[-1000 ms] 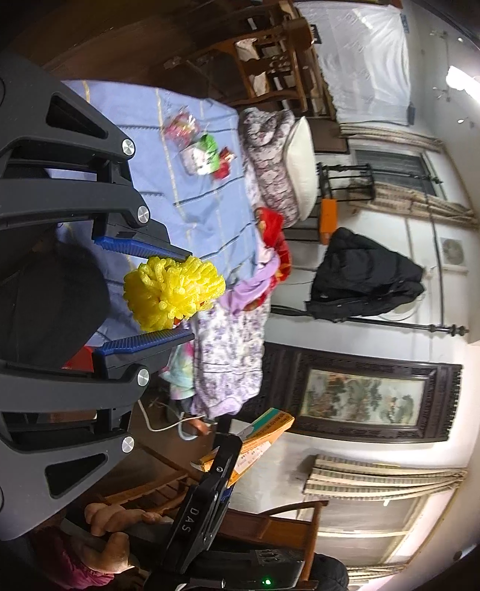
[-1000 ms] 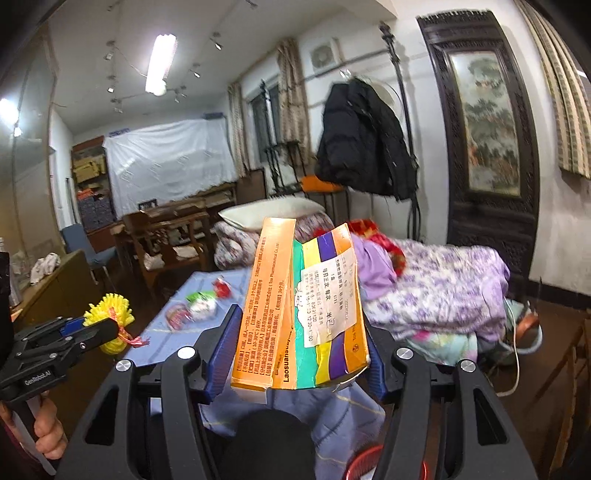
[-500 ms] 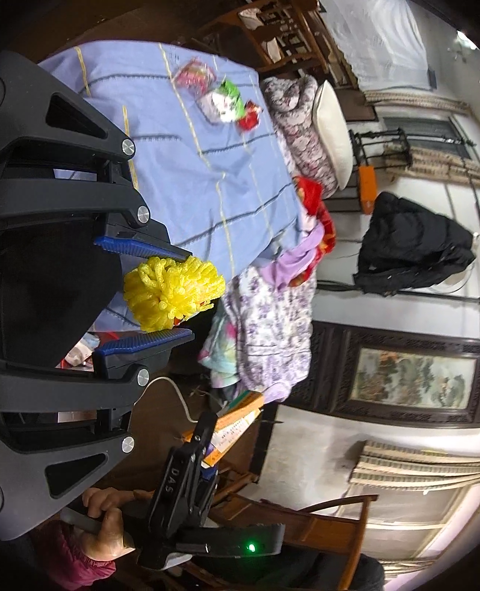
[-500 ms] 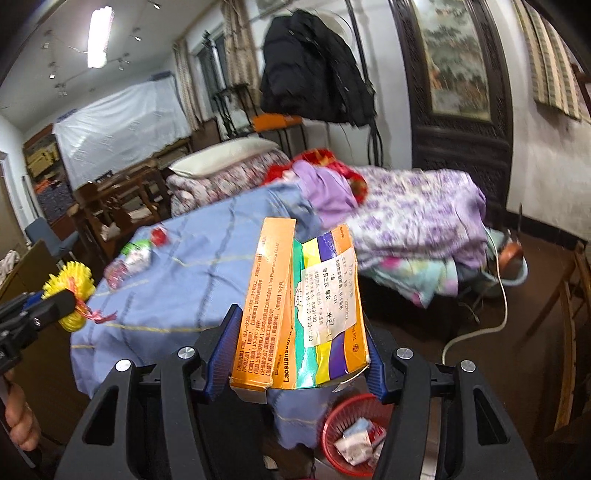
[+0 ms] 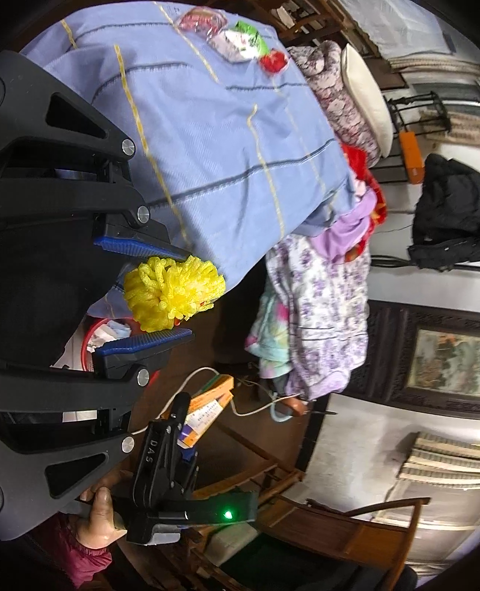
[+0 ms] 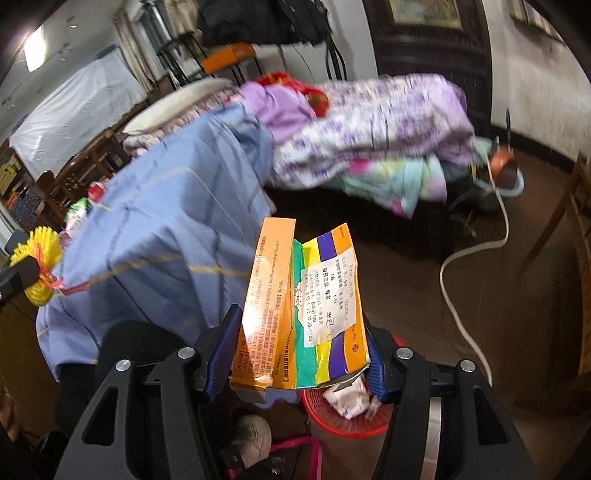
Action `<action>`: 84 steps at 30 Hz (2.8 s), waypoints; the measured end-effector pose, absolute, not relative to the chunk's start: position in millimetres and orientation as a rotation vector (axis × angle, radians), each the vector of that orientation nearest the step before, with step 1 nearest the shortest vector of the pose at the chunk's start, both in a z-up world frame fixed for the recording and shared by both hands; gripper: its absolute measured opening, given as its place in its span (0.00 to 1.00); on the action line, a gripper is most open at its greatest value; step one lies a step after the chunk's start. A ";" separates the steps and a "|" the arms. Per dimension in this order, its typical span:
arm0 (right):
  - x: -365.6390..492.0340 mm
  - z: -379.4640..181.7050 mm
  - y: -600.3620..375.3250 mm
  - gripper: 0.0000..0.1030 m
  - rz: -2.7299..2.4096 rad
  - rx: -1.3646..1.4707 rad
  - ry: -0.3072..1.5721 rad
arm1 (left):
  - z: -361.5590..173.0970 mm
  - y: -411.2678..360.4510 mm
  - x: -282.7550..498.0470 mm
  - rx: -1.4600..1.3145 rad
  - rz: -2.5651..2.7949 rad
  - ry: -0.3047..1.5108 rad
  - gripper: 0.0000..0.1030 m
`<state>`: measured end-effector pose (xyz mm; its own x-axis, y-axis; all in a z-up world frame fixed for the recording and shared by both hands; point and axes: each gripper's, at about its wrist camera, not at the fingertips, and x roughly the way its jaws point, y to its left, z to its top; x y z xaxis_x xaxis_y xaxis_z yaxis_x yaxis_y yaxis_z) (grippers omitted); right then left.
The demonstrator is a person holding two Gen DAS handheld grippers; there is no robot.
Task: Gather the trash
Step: 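Open the right tool over the wastebasket while the left tool lowers the flower into it, then release the yellow flower from the left tool and move both tools back toward the table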
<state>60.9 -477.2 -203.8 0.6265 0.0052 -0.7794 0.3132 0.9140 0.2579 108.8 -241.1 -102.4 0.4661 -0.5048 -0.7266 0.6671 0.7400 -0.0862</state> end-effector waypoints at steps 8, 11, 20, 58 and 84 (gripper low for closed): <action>69.7 -270.2 -497.2 0.60 -0.173 0.527 1.019 | -137.3 -271.7 129.4 0.269 -0.744 0.897 0.37; 73.0 -292.2 -504.8 0.69 -0.138 0.610 1.083 | -145.6 -280.1 133.9 0.281 -0.754 0.920 0.37; 54.3 -249.6 -530.8 0.73 -0.187 0.681 0.902 | -154.1 -298.4 125.7 0.332 -0.795 0.929 0.37; 10.9 -173.3 -570.3 0.74 -0.276 0.661 0.662 | -297.3 -437.4 83.1 0.695 -0.933 1.070 0.38; 6.5 -125.8 -536.6 0.78 -0.239 0.564 0.603 | -199.9 -365.2 96.7 0.401 -0.865 0.944 0.79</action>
